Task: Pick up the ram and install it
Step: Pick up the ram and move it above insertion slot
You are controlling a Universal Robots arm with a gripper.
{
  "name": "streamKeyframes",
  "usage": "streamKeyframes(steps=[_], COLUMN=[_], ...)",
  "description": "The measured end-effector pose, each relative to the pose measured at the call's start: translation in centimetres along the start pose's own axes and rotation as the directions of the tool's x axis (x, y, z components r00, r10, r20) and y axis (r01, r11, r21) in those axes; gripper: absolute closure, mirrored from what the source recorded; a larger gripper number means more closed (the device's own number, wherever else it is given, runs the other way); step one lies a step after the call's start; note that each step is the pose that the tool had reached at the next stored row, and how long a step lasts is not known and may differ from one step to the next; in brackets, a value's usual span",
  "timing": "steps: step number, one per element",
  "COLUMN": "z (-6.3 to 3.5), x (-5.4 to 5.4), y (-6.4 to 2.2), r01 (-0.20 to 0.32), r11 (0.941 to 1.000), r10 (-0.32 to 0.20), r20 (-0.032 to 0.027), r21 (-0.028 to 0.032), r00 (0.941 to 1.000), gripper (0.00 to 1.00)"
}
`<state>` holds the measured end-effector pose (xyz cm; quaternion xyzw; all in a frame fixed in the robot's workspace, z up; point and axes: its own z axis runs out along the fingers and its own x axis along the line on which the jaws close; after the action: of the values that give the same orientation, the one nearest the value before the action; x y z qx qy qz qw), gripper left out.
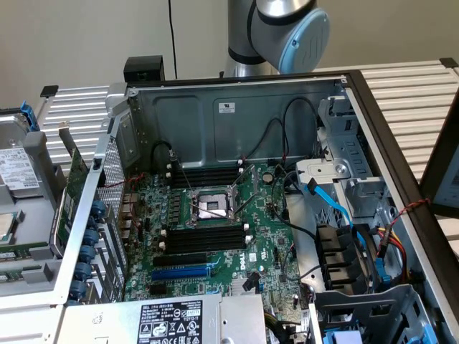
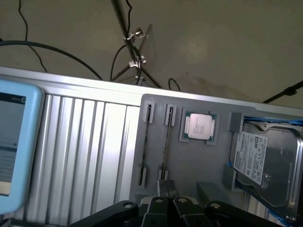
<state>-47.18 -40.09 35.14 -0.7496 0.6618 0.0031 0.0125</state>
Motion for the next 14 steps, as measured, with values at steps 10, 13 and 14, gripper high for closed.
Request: streamKeyframes(steps=[10,13,14], z=[0.82,1.37,1.55], x=[0.2,0.3,0.3], y=[0.03,0.06,0.06], r01=[0.000,0.000,0.000], r11=[1.0000,1.0000,1.0000], r10=[0.000,0.000,0.000], r20=[0.0052,0.0069,0.0071], r21=[0.0006,0.0010,0.0010], r00=[1.0000,1.0000,1.0000], gripper=[0.90,0.90,0.90])
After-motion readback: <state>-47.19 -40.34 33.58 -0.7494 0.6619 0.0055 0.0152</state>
